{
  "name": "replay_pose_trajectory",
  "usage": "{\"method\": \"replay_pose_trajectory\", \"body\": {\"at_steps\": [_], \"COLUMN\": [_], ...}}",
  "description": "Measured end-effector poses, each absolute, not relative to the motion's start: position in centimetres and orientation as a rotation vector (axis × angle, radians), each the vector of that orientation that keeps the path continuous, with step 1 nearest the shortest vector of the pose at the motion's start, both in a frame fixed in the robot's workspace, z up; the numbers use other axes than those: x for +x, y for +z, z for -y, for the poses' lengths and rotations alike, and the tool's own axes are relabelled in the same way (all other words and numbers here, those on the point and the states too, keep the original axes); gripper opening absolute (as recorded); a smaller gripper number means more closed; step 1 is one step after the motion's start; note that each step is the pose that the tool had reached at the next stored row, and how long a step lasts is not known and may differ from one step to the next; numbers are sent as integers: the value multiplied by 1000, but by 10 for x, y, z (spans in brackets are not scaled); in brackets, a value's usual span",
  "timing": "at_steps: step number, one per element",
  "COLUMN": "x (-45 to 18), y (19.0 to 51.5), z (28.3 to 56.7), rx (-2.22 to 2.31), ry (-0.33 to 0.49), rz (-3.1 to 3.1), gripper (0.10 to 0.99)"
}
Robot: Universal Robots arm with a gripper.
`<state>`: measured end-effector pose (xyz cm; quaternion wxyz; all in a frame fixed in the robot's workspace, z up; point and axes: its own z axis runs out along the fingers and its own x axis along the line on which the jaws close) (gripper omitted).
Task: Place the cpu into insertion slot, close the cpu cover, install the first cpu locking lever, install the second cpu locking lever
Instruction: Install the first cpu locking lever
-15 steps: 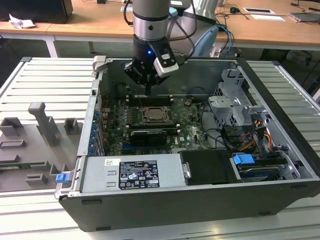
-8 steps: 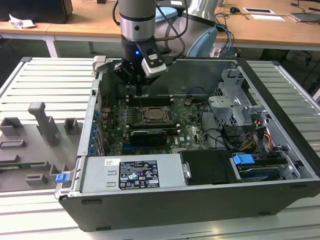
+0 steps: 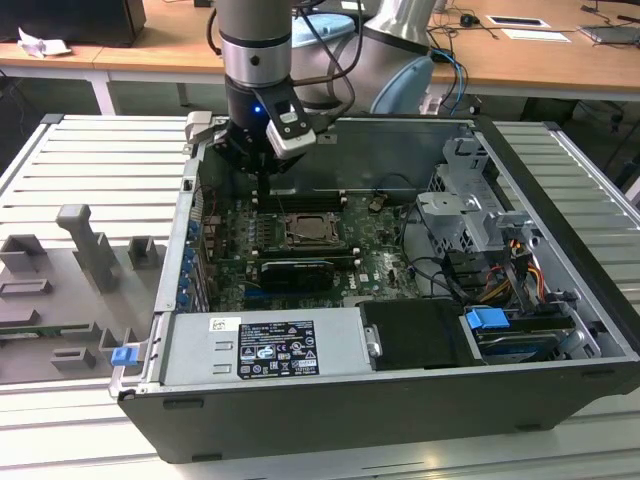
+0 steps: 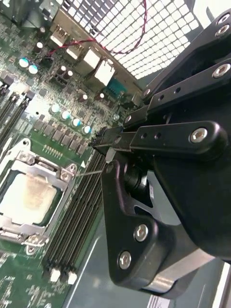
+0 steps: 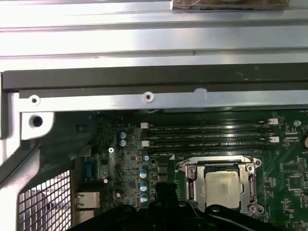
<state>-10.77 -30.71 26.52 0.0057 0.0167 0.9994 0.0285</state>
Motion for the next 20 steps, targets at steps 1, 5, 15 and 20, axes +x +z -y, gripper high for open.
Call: {"method": "replay_pose_trajectory", "body": {"at_steps": [1, 5, 15, 20], "x": [-109, -109, -74, -59], "y": [264, 263, 260, 256], "z": [305, 295, 287, 287], "rx": [50, 43, 40, 40], "ry": [89, 89, 89, 89], "rz": [-3129, -3129, -3129, -3129], "gripper": [106, 106, 106, 106]}}
